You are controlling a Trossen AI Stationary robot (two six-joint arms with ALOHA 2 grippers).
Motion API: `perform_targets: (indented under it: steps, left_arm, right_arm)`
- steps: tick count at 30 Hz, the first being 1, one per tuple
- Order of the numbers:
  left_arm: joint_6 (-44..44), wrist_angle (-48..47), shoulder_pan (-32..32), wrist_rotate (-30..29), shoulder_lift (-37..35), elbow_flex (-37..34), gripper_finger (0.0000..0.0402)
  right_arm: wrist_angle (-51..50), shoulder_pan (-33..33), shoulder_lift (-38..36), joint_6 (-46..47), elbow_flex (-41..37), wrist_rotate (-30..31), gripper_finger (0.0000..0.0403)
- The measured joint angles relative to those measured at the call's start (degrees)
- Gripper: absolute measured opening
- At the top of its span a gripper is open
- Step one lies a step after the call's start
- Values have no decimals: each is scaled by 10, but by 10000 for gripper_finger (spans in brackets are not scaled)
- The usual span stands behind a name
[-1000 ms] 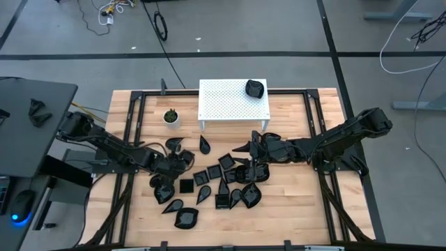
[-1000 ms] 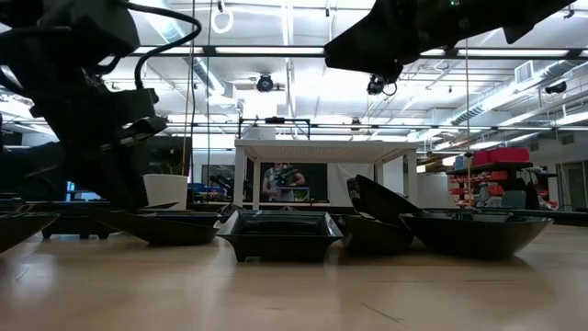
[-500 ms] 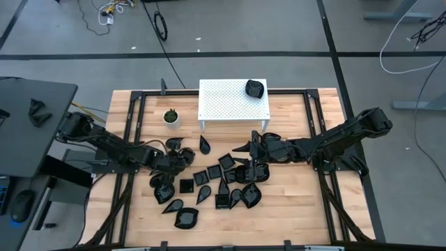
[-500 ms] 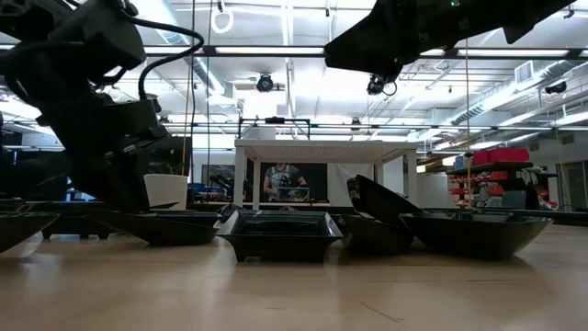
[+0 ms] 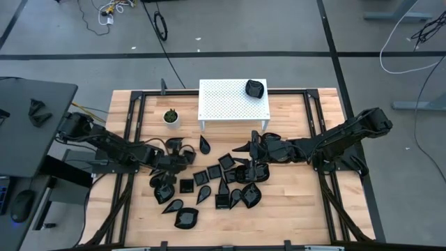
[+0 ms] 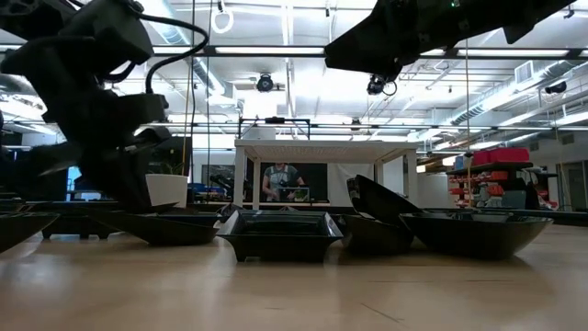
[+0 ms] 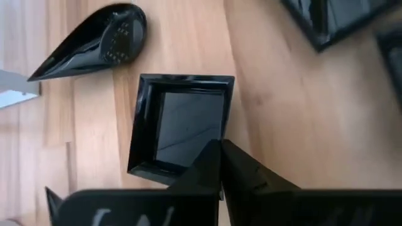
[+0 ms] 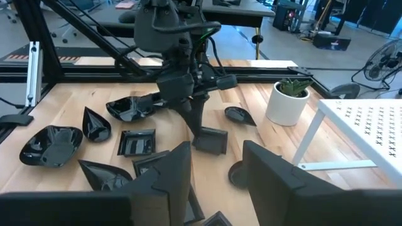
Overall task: Pick & Place Mini shaped plates
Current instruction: Put the black plate on the shelf
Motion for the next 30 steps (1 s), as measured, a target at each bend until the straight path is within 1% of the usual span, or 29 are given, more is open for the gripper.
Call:
perform_targets:
  steps: [4, 7, 9, 14, 16, 19, 21, 23, 27, 30]
  left_arm:
    - [-5, -6, -13, 3, 0, 23, 7]
    - [-28, -41, -19, 5, 0, 60, 4]
    - [-49, -96, -24, 5, 0, 95, 5]
    - [-101, -272, -38, 1, 0, 200, 4]
    - [-126, -321, -42, -17, 0, 244, 4]
    - [-193, -375, -44, -90, 0, 312, 5]
    - [-224, -416, -40, -122, 0, 361, 3]
    - [-240, -455, -33, -131, 0, 408, 3]
    - [-240, -536, -4, -146, 0, 495, 4]
    - [-206, -567, 36, -152, 0, 544, 3]
  right_arm:
    - [1, 13, -4, -12, 0, 3, 149]
    - [-1, 33, -20, -21, 0, 0, 149]
    - [-16, 49, -36, -25, 0, 0, 149]
    - [-59, 93, -89, -40, 0, -1, 149]
    - [-75, 106, -105, -41, 0, -1, 149]
    - [-96, 120, -123, -42, 0, 0, 149]
    - [-104, 128, -130, -41, 0, 0, 149]
    - [-103, 134, -135, -41, 0, 0, 149]
    - [-104, 144, -140, -44, 0, 0, 149]
    - [-106, 148, -140, -51, 0, 0, 149]
